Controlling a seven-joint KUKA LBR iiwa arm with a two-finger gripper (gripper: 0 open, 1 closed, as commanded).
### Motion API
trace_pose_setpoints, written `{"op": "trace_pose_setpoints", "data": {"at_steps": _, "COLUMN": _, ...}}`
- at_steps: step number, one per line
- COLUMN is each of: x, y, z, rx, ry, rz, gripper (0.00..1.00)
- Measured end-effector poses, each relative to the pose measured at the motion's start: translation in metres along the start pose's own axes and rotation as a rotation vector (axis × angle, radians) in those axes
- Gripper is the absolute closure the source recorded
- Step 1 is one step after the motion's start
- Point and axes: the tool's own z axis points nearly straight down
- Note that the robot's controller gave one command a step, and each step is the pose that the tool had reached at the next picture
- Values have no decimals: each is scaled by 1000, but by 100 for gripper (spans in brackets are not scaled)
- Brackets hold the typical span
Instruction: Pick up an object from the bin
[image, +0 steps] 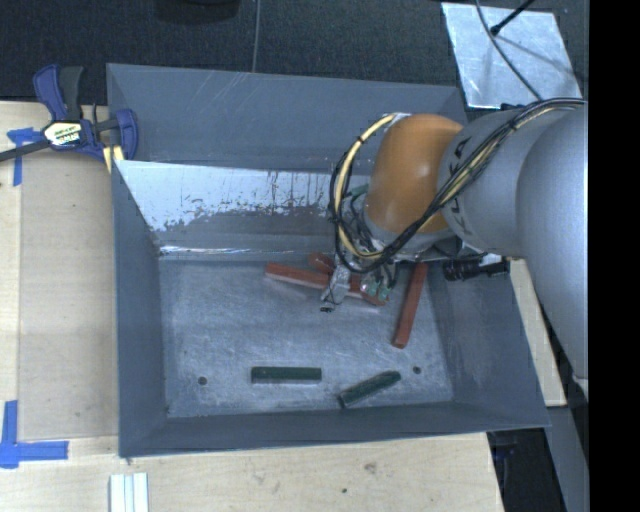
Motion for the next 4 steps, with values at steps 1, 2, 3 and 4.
{"op": "trace_pose_setpoints", "data": {"at_steps": 1, "x": -1, "y": 0, "z": -28, "rx": -1, "ry": -1, "rz": -3, "gripper": 100}}
{"op": "trace_pose_setpoints", "data": {"at_steps": 2, "x": -3, "y": 0, "z": -55, "rx": -1, "ry": -1, "rz": -6, "gripper": 100}}
{"op": "trace_pose_setpoints", "data": {"at_steps": 3, "x": -4, "y": 0, "z": -62, "rx": 0, "ry": -1, "rz": -9, "gripper": 100}}
{"op": "trace_pose_setpoints", "data": {"at_steps": 4, "x": -5, "y": 0, "z": -88, "rx": 0, "ry": 2, "rz": -13, "gripper": 100}}
